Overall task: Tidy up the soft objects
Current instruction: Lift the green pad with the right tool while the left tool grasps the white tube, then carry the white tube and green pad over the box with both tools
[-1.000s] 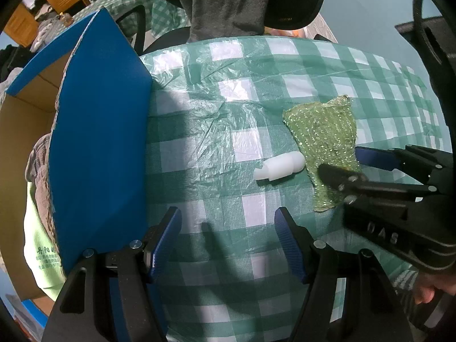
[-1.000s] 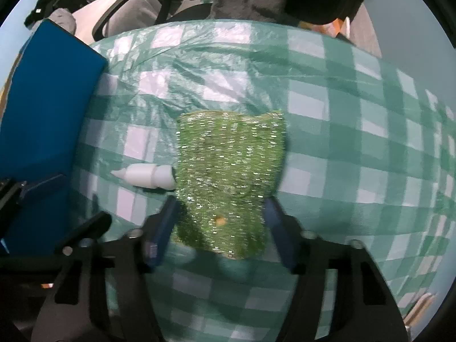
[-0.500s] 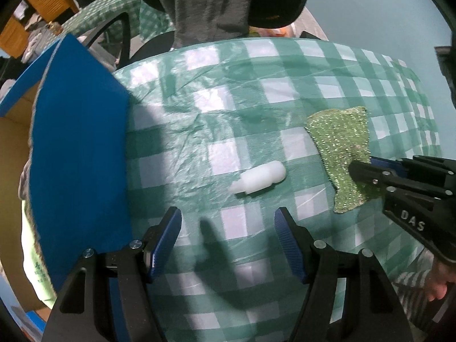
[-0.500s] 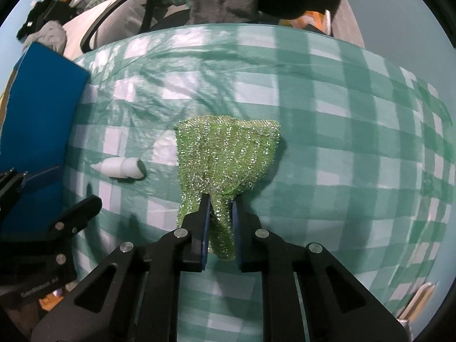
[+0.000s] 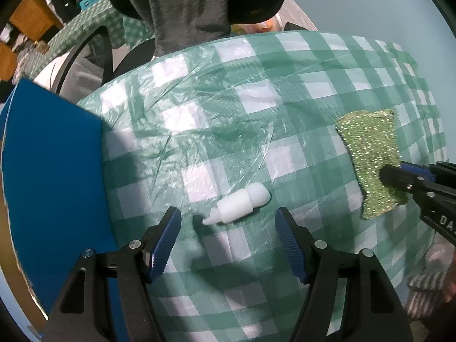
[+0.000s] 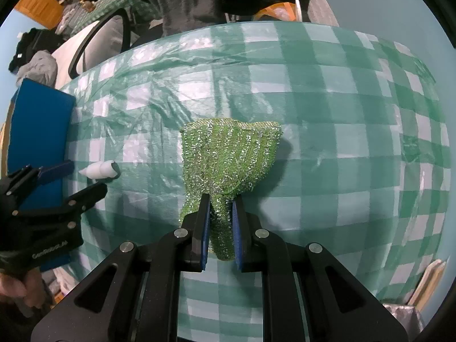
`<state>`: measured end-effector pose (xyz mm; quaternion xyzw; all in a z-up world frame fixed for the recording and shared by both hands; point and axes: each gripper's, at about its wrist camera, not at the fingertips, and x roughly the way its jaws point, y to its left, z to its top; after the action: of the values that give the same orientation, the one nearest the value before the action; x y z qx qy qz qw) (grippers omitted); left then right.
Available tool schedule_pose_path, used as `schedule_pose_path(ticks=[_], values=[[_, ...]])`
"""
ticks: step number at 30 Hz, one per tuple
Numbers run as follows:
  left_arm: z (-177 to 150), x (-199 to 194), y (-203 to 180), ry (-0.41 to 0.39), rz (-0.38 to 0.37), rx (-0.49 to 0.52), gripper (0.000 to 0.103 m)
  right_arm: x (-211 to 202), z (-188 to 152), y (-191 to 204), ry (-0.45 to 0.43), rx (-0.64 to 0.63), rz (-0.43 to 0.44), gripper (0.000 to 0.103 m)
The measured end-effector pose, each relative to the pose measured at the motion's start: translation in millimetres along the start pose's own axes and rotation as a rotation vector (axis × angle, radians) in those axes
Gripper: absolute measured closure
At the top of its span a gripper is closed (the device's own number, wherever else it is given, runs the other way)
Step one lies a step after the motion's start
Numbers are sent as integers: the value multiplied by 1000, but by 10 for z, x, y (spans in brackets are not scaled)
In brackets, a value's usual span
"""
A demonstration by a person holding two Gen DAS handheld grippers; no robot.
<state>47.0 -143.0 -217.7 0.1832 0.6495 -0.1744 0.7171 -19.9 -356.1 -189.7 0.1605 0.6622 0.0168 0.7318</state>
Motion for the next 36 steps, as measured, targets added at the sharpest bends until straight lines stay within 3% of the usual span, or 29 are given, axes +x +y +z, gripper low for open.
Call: schedule_pose_path(ticks=[16,19,23,26,36], values=[[-11,101,-77,0,7,30,36,-58,-31,-81,-11,24,5,90],[-32,87,-65,-13,-15,15,50,-79,-35,-83,-16,23,8,90],[-33,52,-106,-21,-20,33,79,-111,-40,-79,-23,21,11,90],[-30,50,-149,-18,-11,46,84,-130,-47,-66,-28,17,12,90],[-121,-89,-93,-45,-15,16,87,-271,-82,12,-60,-2,20,90]])
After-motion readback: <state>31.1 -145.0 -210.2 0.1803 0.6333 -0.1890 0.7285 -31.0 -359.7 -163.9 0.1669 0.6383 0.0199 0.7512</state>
